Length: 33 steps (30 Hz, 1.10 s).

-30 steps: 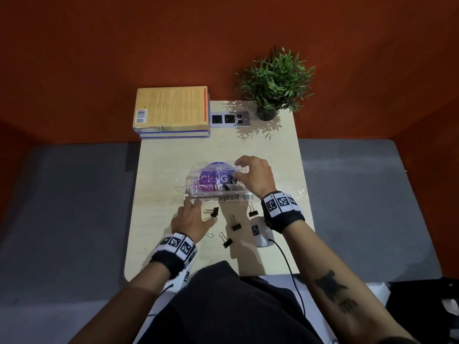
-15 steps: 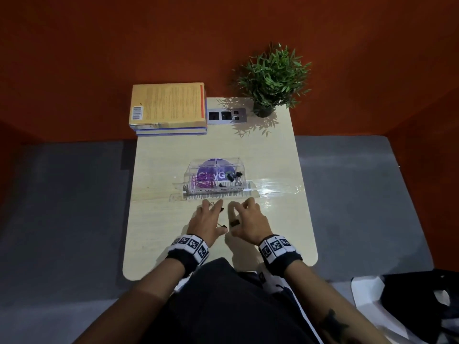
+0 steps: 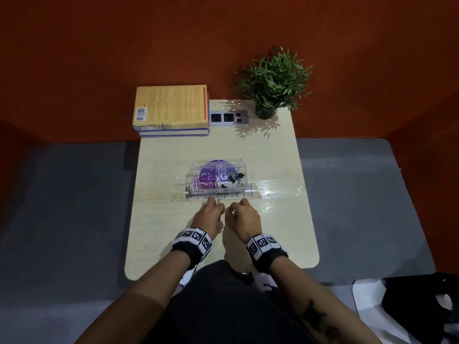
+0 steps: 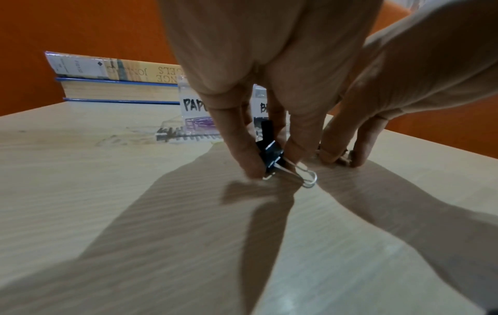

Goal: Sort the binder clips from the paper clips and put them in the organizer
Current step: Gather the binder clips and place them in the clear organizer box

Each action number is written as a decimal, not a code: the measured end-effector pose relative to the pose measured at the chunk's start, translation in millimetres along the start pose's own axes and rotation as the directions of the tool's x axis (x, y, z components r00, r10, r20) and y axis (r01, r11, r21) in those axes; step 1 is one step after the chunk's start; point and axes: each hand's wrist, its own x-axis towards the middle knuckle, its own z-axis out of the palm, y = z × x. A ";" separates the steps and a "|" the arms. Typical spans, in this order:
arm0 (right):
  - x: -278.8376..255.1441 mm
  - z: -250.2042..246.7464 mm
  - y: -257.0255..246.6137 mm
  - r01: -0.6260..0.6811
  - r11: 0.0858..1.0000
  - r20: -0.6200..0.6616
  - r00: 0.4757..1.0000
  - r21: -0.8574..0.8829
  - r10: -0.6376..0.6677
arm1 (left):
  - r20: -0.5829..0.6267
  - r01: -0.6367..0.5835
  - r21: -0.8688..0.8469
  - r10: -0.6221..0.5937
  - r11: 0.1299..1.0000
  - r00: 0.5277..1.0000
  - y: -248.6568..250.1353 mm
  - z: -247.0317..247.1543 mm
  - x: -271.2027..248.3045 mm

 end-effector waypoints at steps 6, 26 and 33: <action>8.5 -3.9 2.0 -0.155 0.983 0.045 0.988 0.102 0.151 | -0.009 -0.071 -0.030 0.071 0.997 0.997 5.0 -1.7 1.3; 11.2 -80.7 19.8 -0.354 0.568 0.173 0.921 0.742 0.349 | -0.182 -0.047 -0.248 0.001 0.968 0.983 47.7 -71.0 62.1; 66.2 -101.4 -23.2 -0.165 0.799 0.001 0.979 0.578 0.202 | -0.389 0.103 -0.180 -0.167 0.978 0.906 29.4 -50.7 17.1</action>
